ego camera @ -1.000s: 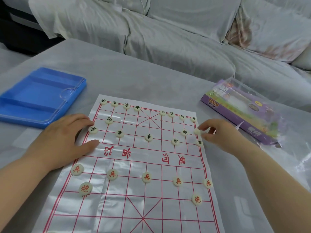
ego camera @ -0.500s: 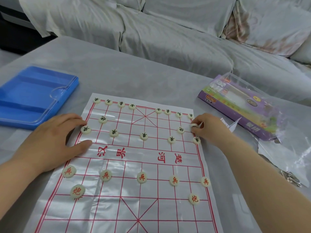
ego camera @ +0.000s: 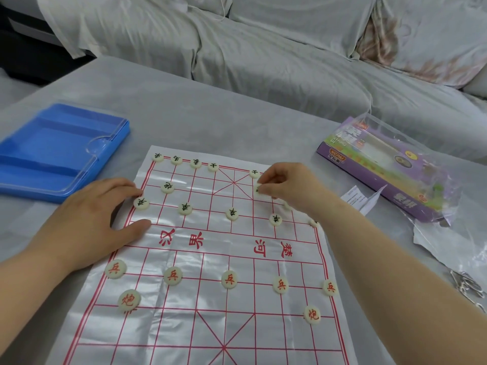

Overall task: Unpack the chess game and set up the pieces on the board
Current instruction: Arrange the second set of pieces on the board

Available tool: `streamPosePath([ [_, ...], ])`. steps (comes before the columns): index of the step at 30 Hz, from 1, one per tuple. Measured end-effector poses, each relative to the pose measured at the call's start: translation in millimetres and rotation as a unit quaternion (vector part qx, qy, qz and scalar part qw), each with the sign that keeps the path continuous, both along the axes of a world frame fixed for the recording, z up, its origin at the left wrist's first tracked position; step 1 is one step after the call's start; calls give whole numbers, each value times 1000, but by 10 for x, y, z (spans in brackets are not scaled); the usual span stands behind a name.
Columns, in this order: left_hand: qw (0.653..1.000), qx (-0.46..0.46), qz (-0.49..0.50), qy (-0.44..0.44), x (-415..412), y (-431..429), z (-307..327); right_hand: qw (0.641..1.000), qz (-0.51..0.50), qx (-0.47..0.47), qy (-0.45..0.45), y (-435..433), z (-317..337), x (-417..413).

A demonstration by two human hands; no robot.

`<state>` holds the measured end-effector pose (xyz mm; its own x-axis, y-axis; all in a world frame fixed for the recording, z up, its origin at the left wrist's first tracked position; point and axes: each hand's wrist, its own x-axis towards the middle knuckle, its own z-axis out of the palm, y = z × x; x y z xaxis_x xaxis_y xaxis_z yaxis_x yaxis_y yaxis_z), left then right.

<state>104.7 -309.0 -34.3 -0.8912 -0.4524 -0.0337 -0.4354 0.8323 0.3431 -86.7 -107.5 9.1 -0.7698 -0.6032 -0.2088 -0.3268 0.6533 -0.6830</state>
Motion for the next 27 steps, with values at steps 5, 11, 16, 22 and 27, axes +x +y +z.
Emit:
streamPosePath([
  [5,1000,-1,-1,9,0,-22,-41,998,23,42,51,-151,-172,16],
  [11,1000,-7,-5,6,2,-34,-56,989,38,65,128,-51,-79,-59],
  [16,1000,-9,-5,12,3,-18,-40,977,108,130,126,-47,-70,-11],
  [22,1000,-12,-7,20,6,-3,-23,973,120,153,122,-132,-108,50],
  [27,1000,-12,-8,26,17,-8,-30,970,113,167,138,-178,-108,45],
])
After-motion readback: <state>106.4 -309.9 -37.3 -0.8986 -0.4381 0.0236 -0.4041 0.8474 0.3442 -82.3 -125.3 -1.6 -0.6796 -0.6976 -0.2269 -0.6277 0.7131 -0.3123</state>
